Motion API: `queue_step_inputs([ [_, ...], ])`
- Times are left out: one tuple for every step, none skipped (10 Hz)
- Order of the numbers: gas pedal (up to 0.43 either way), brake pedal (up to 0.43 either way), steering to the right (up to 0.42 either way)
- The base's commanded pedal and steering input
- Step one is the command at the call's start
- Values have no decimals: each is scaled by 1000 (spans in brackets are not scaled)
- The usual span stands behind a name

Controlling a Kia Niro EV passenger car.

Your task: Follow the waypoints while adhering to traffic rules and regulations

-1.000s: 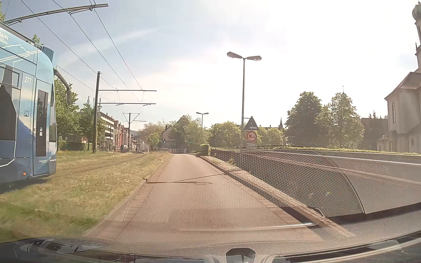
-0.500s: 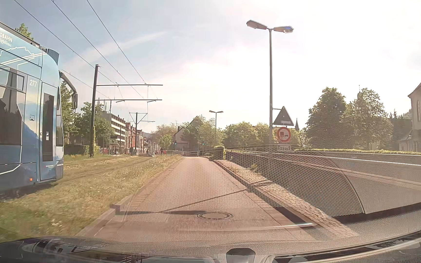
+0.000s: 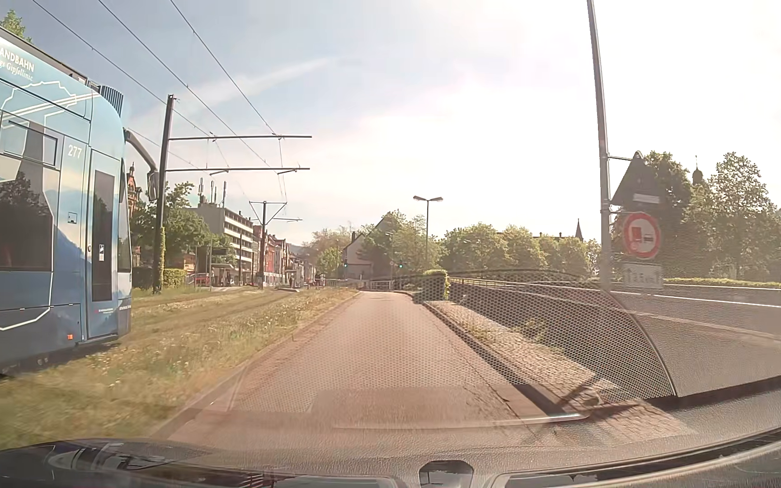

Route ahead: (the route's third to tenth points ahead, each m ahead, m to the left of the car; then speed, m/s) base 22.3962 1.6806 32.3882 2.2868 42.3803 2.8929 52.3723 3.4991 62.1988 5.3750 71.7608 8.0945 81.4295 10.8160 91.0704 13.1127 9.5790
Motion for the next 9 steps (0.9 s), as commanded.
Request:
queue_step_inputs([
  [67, 0, -21],
  [67, 0, -17],
  [67, 0, -14],
  [67, 0, -9],
  [67, 0, -7],
  [67, 0, -7],
  [67, 0, -7],
  [67, 0, -6],
  [67, 0, -5],
])
